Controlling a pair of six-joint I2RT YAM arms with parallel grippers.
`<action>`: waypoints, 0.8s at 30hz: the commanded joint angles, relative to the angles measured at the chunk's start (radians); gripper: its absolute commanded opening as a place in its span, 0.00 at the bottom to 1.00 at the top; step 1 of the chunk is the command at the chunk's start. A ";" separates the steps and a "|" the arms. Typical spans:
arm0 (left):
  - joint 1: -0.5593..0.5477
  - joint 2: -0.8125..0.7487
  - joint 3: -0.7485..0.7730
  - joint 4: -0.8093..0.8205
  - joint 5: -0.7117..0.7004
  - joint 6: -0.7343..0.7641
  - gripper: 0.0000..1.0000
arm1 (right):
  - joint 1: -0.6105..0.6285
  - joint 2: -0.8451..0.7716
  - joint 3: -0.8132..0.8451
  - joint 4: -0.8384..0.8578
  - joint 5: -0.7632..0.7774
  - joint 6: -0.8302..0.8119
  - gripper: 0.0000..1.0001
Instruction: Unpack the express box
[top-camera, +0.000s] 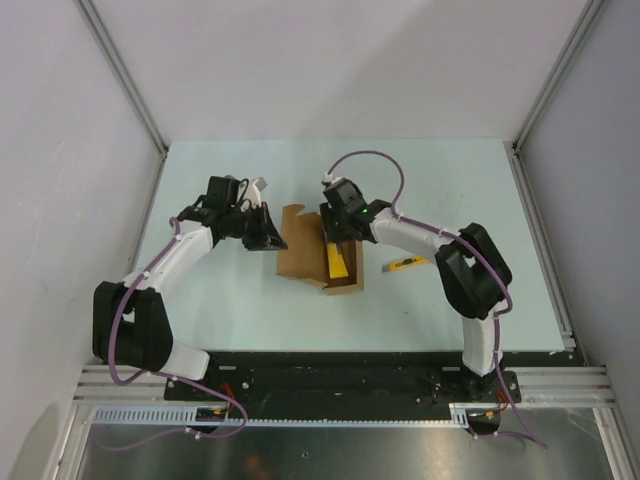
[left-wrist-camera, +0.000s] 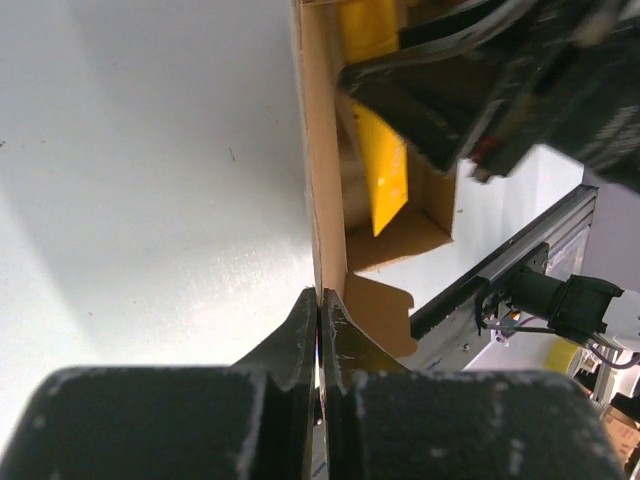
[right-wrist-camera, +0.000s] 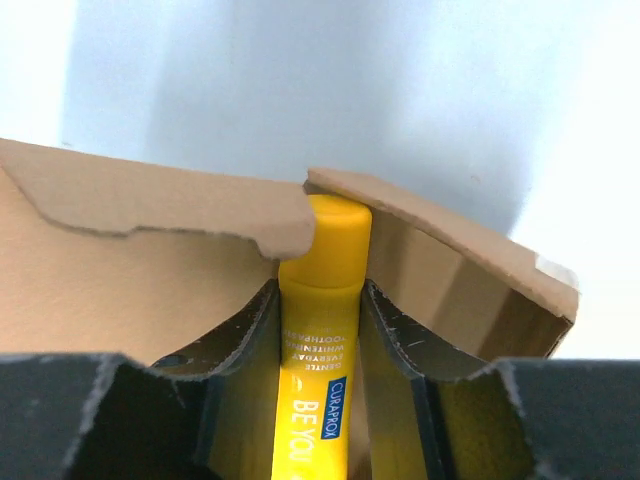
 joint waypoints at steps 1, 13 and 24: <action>0.002 0.002 0.041 0.000 0.016 0.028 0.04 | -0.046 -0.129 0.025 0.088 -0.066 0.055 0.36; 0.002 0.027 0.071 0.000 0.004 0.005 0.04 | -0.195 -0.299 0.002 0.098 -0.162 0.122 0.36; 0.005 0.033 0.104 -0.020 -0.024 -0.001 0.04 | -0.390 -0.366 -0.186 0.092 -0.108 0.104 0.36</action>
